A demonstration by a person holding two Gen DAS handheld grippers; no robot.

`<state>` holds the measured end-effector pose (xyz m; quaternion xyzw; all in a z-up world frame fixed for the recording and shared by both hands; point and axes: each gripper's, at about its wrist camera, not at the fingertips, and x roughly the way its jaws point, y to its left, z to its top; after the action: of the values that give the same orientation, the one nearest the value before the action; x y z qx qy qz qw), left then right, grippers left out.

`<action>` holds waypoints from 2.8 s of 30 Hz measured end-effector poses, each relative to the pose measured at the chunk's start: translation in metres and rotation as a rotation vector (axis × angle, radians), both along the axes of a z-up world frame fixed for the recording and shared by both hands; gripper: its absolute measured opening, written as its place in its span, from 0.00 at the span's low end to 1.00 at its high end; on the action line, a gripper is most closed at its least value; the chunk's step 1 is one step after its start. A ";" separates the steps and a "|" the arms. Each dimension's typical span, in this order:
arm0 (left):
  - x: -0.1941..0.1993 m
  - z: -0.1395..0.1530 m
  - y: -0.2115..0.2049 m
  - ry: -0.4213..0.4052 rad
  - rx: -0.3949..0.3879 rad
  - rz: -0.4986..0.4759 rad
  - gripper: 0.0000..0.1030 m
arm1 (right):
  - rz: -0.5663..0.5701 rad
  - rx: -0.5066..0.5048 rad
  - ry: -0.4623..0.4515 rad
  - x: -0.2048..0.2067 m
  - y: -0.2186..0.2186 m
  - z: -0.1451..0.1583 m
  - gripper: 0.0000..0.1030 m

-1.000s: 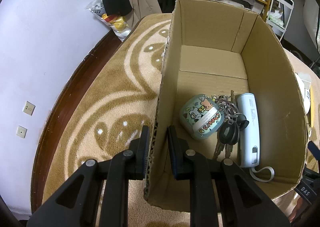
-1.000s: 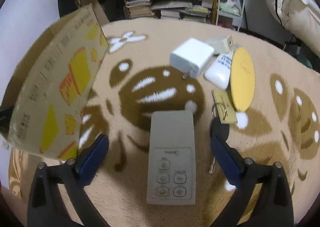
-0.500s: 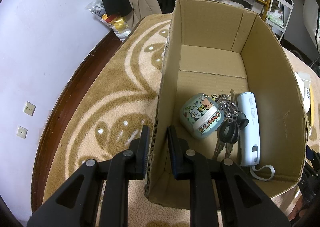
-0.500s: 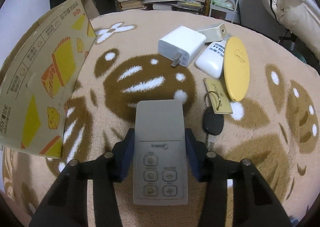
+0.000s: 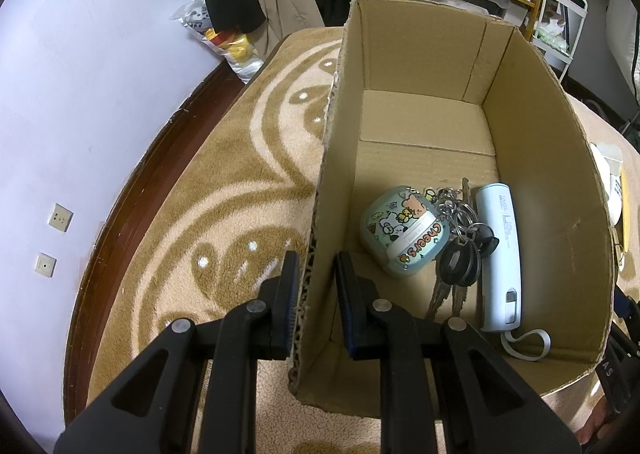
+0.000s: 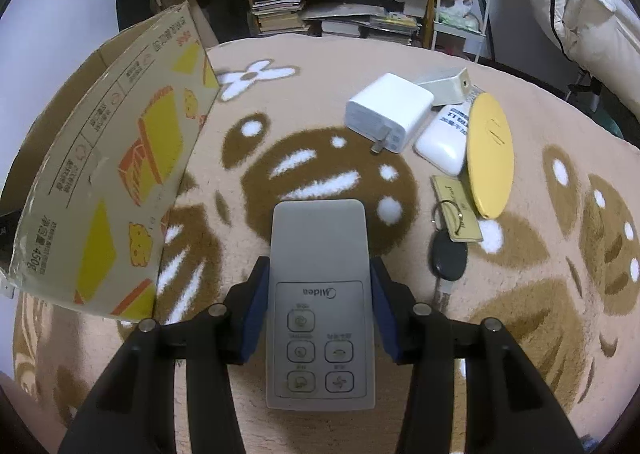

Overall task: Organize rigid objects
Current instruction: 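Carry the white remote with the right gripper and release it into the box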

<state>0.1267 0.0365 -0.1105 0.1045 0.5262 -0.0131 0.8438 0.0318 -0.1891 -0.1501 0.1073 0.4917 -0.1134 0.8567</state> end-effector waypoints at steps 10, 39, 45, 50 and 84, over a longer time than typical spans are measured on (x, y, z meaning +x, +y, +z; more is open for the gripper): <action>0.000 0.000 0.001 0.001 -0.001 -0.002 0.17 | 0.053 -0.010 -0.118 0.002 0.020 0.036 0.49; 0.000 0.001 -0.001 0.000 -0.003 0.010 0.16 | 0.259 0.015 -0.320 0.079 0.103 0.141 0.49; 0.000 0.001 0.001 0.001 -0.016 0.009 0.16 | 0.256 0.018 -0.288 0.086 0.104 0.125 0.49; 0.000 0.001 0.001 0.001 -0.015 0.008 0.16 | 0.246 0.013 -0.258 0.084 0.097 0.117 0.51; 0.000 0.002 0.000 -0.017 -0.006 0.012 0.17 | 0.106 -0.083 -0.070 0.104 -0.050 0.032 1.00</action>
<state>0.1268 0.0367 -0.1089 0.0987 0.5197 -0.0086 0.8486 0.1356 -0.2387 -0.1186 0.0493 0.4614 -0.0844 0.8818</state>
